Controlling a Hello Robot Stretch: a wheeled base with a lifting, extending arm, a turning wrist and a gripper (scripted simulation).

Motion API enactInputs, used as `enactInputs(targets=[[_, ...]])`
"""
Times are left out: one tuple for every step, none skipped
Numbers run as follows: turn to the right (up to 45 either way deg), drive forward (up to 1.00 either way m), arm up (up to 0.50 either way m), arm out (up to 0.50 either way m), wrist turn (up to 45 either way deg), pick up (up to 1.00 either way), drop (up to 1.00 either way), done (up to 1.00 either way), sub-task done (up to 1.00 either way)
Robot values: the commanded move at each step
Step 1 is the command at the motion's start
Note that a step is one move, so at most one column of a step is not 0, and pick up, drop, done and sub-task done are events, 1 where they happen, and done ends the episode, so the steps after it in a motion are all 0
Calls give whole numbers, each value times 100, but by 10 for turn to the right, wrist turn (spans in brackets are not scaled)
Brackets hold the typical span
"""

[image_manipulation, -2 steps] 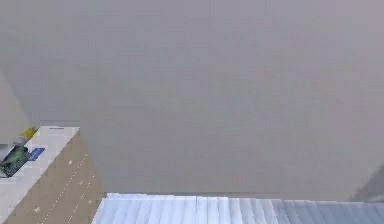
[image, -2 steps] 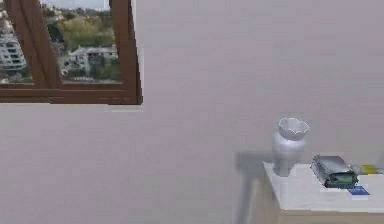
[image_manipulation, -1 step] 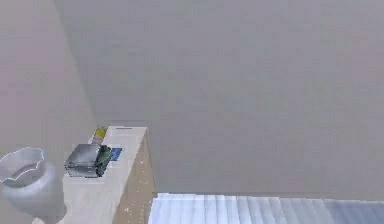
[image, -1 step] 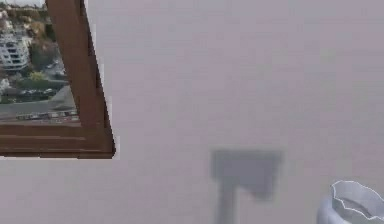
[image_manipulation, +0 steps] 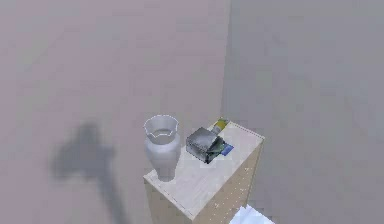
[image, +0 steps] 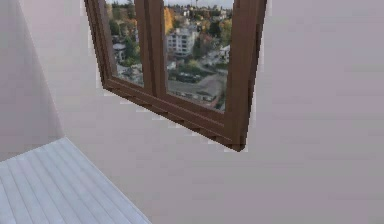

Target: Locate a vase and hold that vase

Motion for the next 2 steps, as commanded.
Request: enactInputs(targets=[[0,0,50,0,0,0,0,0,0],[0,0,38,0,0,0,0,0,0]])
